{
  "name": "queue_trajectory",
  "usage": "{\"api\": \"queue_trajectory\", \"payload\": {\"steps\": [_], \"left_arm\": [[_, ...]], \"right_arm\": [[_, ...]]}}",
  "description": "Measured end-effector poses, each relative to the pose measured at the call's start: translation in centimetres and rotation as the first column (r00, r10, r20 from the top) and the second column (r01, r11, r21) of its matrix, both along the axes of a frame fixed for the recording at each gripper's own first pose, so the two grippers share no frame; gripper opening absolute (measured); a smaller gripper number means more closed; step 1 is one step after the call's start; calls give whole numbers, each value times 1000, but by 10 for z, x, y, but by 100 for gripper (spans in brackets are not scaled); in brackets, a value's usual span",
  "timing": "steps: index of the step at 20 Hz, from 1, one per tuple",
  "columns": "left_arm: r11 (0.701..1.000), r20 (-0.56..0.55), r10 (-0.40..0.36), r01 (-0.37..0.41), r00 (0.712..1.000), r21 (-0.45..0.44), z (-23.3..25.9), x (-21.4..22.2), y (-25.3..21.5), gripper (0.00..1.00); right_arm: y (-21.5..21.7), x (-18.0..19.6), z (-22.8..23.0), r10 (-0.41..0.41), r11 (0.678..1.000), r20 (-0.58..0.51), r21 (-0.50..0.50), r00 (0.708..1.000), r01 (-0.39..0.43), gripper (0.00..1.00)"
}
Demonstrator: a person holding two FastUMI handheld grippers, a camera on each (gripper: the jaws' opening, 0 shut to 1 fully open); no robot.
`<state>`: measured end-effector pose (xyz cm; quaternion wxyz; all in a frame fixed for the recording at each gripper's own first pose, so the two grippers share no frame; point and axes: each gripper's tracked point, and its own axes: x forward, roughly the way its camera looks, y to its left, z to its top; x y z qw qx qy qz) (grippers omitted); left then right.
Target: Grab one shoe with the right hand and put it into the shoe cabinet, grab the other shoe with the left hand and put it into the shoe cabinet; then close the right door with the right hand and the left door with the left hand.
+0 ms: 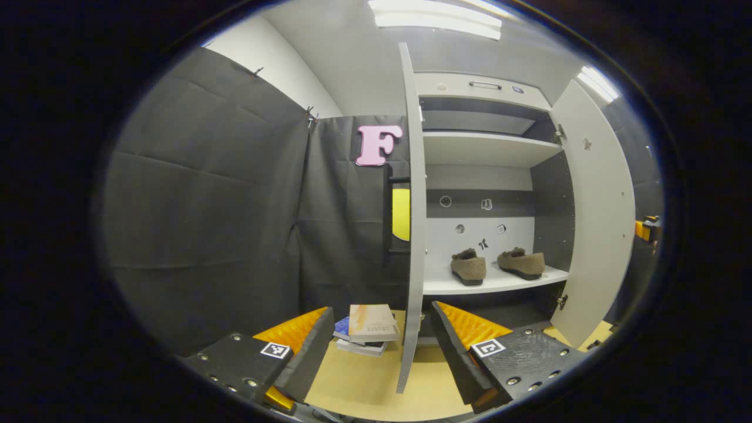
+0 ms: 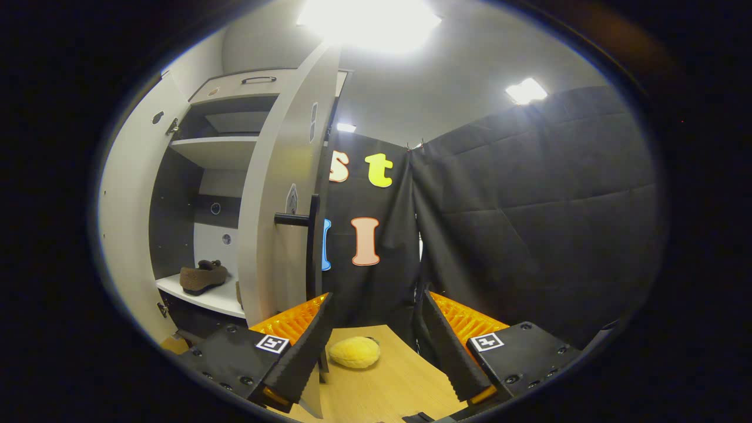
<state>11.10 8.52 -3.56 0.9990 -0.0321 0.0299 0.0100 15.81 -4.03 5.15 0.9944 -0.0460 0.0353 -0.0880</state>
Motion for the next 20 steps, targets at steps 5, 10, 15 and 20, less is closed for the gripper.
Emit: {"api": "queue_trajectory", "payload": {"steps": [5,10,15,20], "left_arm": [[1000,-16,4,-4,1000,-24,-7,4,-4,92],[1000,-27,19,-18,999,6,-8,2,-1,100],[999,-22,48,-48,999,4,-5,0,7,100],[995,-32,95,-95,995,13,-9,-11,23,100]], "right_arm": [[35,0,0,84,996,21,13,996,-84,96],[75,7,-2,185,982,27,33,982,-186,96],[117,26,-4,267,962,22,53,963,-268,96],[169,49,-12,353,933,2,67,936,-352,96]]}}
